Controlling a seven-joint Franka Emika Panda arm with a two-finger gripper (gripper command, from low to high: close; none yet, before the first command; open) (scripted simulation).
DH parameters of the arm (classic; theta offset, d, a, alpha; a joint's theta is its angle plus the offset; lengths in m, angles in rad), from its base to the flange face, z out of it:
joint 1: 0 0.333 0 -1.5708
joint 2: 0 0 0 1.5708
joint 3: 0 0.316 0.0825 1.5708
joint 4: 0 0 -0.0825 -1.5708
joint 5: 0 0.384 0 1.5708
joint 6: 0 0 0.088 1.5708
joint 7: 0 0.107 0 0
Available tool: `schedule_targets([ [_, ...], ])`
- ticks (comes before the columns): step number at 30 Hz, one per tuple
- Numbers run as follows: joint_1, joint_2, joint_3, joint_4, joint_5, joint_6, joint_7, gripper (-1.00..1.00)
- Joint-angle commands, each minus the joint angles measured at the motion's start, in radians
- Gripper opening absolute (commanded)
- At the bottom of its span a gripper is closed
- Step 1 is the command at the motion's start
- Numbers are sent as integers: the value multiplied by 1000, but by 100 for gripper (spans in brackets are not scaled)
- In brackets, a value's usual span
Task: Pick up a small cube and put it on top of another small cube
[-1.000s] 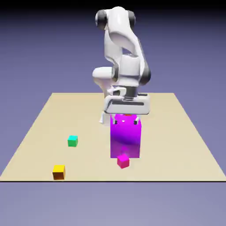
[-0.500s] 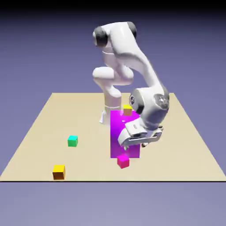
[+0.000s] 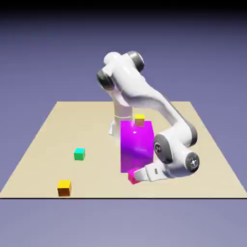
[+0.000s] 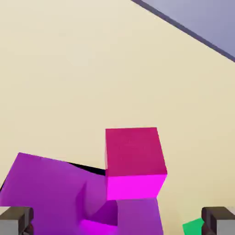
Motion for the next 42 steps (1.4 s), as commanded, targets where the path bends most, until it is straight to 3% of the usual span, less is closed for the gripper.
schedule_targets([
  [1, -6, 36, 17, 30, -15, -42, 5, 0],
  [10, -57, 345, 160, 287, -142, -396, 52, 0],
  [18, -182, 327, 153, 58, -154, -272, 119, 0],
  [19, -182, 327, 153, 58, -154, -272, 119, -100],
  [27, -52, 328, 135, 273, -152, -374, 27, -100],
  [42, 57, -41, -408, -50, -377, 95, -529, -100],
])
